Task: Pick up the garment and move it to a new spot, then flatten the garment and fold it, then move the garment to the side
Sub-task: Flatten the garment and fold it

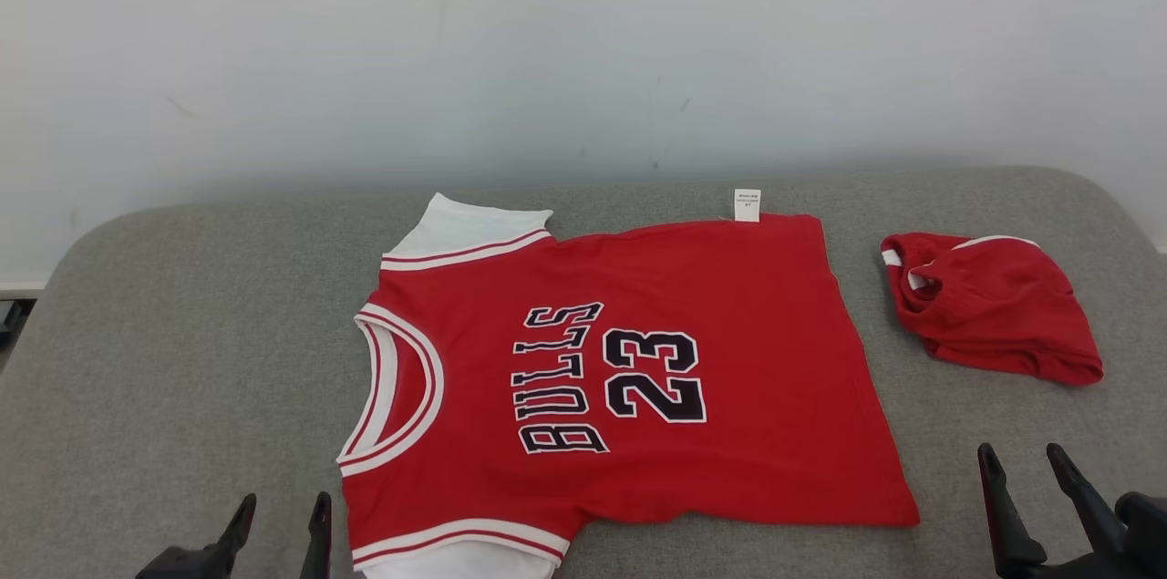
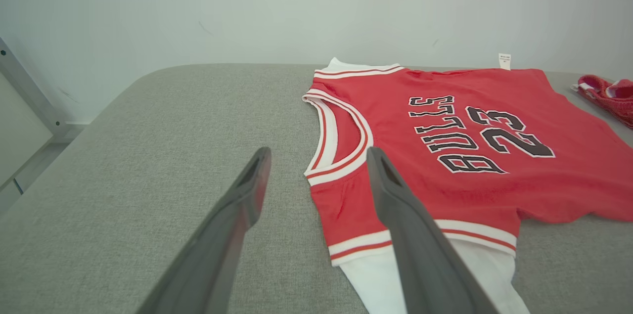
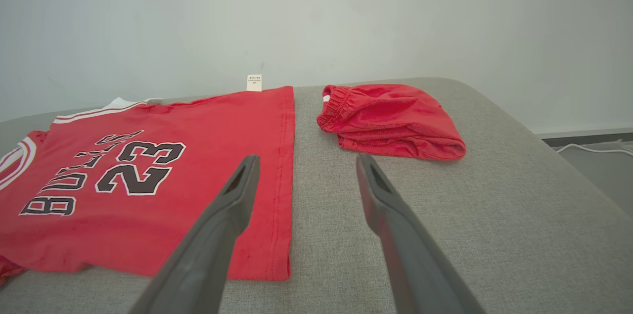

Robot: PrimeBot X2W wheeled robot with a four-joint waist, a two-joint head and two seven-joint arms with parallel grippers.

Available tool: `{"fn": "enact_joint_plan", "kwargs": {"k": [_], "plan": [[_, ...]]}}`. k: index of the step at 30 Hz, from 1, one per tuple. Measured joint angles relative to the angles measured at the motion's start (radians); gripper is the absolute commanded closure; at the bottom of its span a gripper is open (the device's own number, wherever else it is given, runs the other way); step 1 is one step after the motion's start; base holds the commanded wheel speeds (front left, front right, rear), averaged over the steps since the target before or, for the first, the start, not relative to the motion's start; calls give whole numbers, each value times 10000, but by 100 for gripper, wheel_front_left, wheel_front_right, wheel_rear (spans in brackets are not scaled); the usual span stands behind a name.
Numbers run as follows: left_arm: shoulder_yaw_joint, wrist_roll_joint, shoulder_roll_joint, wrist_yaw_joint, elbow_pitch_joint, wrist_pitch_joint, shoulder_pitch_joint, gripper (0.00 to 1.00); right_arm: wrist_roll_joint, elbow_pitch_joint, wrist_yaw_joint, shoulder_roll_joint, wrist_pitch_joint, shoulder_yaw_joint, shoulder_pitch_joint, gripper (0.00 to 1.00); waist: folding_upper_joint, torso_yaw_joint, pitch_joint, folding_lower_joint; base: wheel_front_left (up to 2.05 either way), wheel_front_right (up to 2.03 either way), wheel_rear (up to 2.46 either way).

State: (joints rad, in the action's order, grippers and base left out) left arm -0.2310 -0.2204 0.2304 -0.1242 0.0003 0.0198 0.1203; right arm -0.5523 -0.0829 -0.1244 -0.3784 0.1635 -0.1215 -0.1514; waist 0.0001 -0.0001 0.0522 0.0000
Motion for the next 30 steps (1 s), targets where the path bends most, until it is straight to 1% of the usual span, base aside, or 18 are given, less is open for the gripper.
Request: {"fn": "enact_joint_plan", "kwargs": {"k": [8, 10, 15, 18, 20, 21, 22, 25, 26, 28, 30], "plan": [[-157, -173, -25, 117, 144, 627, -2, 0, -8, -188, 2, -4, -464, -155, 183, 0, 0, 114, -44, 0, 0, 0, 0], [-188, -422, -17, 284, 219, 825, 0, 0, -13, -299, 8, 8, -646, -290, 186, 0, 0, 144, -53, 0, 0, 0, 0], [-276, -566, -52, 387, 359, 1110, -5, 0, -17, -506, 10, 25, -972, -447, 199, 0, -1, 211, -86, 0, 0, 0, 0], [-389, -780, -176, 558, 552, 1269, -11, 0, -29, -610, 10, 33, -1152, -493, 220, 0, 0, 260, -159, 0, 0, 0, 0], [-422, -1122, -314, 725, 784, 1404, -14, 0, -48, -769, 10, 46, -1300, -560, 322, 0, 0, 296, -220, 0, 0, 0, 0], [-495, -1419, -485, 913, 1051, 1603, -12, 0, -73, -836, 10, 67, -1417, -616, 439, 0, 0, 332, -291, 0, 0, 0, 0], [-541, -1599, -558, 978, 1185, 1755, -8, 0, -77, -892, 12, 73, -1498, -675, 486, 0, 0, 347, -327, 0, 0, 0, 0], [-654, -1885, -617, 1110, 1532, 2119, -3, 0, -94, -1028, 12, 109, -1649, -719, 600, 0, 0, 380, -433, 0, 0, 0, 0], [-671, -2031, -640, 1243, 1615, 2299, -3, 0, -94, -1062, 12, 109, -1659, -721, 603, 0, 0, 391, -463, 0, 0, 0, 0], [-725, -2215, -683, 1262, 1837, 2692, -1, 0, -94, -1147, 12, 107, -1816, -750, 625, 0, 0, 416, -517, 0, 0, 0, 0], [-696, -2481, -706, 1379, 1983, 3012, 1, 0, -94, -1264, 12, 119, -1914, -809, 841, 0, 0, 445, -546, 0, 0, 0, 0]]}}
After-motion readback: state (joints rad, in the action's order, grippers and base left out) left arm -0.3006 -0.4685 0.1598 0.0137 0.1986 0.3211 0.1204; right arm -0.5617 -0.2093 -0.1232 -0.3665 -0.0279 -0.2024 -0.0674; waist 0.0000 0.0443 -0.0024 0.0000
